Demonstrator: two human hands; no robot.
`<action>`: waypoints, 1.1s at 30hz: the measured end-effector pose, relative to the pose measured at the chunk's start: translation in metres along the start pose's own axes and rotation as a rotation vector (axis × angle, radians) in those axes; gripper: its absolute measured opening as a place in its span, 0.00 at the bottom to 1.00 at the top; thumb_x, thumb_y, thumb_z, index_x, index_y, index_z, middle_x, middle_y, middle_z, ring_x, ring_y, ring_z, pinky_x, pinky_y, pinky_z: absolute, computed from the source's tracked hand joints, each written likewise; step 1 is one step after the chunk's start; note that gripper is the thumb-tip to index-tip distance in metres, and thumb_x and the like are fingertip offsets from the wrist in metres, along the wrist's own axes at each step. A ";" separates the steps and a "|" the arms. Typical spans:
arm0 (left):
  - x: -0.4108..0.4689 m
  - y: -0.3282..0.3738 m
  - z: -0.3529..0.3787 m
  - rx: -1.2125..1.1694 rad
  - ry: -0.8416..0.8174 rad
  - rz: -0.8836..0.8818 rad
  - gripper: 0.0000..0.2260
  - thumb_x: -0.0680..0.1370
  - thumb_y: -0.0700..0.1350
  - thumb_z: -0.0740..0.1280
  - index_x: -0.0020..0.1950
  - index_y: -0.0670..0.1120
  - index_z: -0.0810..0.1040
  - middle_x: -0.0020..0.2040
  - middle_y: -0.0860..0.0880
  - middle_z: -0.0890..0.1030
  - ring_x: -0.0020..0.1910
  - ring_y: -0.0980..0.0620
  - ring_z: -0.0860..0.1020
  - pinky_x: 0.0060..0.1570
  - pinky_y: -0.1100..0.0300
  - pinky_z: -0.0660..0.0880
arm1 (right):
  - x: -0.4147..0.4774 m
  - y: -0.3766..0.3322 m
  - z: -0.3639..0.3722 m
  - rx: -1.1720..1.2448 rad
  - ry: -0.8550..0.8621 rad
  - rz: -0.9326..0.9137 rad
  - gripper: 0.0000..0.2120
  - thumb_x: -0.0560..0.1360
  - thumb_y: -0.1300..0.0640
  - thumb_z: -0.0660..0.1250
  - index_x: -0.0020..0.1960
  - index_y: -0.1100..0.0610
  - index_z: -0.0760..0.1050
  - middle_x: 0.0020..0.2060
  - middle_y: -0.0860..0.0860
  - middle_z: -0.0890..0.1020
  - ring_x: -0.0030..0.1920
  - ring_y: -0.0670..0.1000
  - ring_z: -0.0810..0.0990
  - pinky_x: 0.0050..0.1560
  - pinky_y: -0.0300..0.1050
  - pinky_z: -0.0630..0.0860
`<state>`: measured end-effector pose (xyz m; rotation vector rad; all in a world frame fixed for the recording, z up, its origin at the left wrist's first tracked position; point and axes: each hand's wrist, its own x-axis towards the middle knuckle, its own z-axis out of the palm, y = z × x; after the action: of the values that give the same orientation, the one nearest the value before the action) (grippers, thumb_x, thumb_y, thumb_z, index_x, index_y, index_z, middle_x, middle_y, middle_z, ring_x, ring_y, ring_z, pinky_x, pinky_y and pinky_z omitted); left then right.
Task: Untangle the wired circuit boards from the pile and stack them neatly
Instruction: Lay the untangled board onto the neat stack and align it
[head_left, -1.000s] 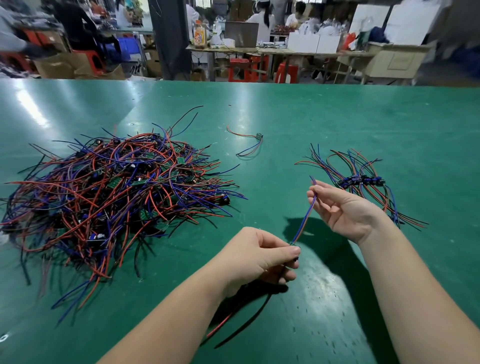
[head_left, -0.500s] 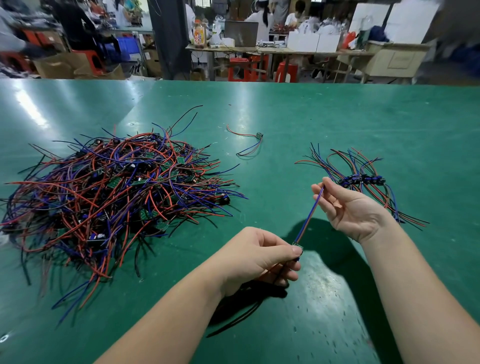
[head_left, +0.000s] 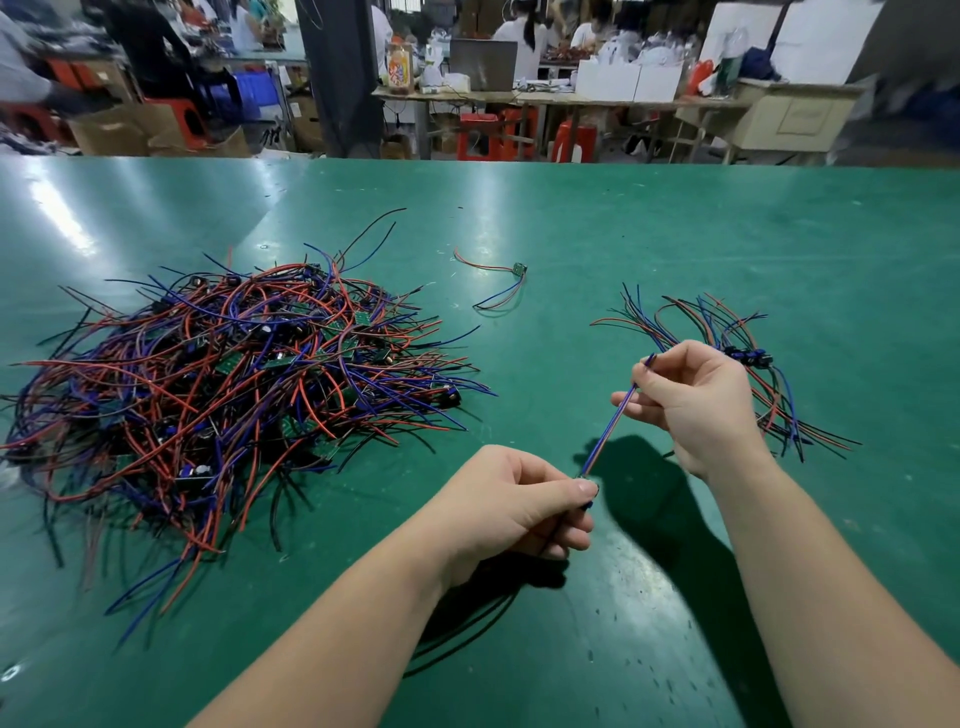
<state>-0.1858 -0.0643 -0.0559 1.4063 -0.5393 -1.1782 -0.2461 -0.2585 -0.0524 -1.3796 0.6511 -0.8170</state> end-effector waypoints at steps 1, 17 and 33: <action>0.000 0.000 0.000 -0.004 0.002 0.001 0.07 0.75 0.44 0.71 0.38 0.42 0.80 0.34 0.45 0.83 0.31 0.53 0.81 0.32 0.64 0.78 | 0.000 0.000 0.001 0.000 -0.004 -0.018 0.09 0.74 0.71 0.66 0.38 0.62 0.71 0.30 0.55 0.75 0.26 0.52 0.82 0.29 0.40 0.79; 0.002 -0.001 -0.001 0.051 0.044 0.033 0.06 0.74 0.43 0.72 0.40 0.41 0.81 0.34 0.46 0.82 0.31 0.51 0.81 0.34 0.60 0.79 | 0.004 -0.003 -0.006 0.217 0.078 0.099 0.14 0.76 0.65 0.66 0.33 0.58 0.69 0.21 0.49 0.75 0.26 0.51 0.82 0.25 0.36 0.75; 0.006 0.002 -0.010 0.019 0.154 0.121 0.08 0.75 0.42 0.70 0.43 0.37 0.83 0.36 0.46 0.82 0.31 0.54 0.80 0.31 0.65 0.77 | -0.029 0.003 0.021 0.046 -0.744 0.574 0.11 0.67 0.56 0.69 0.44 0.62 0.83 0.35 0.55 0.83 0.32 0.49 0.81 0.34 0.37 0.78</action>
<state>-0.1745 -0.0650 -0.0574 1.4461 -0.5203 -0.9619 -0.2456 -0.2233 -0.0550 -1.2393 0.3926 0.1510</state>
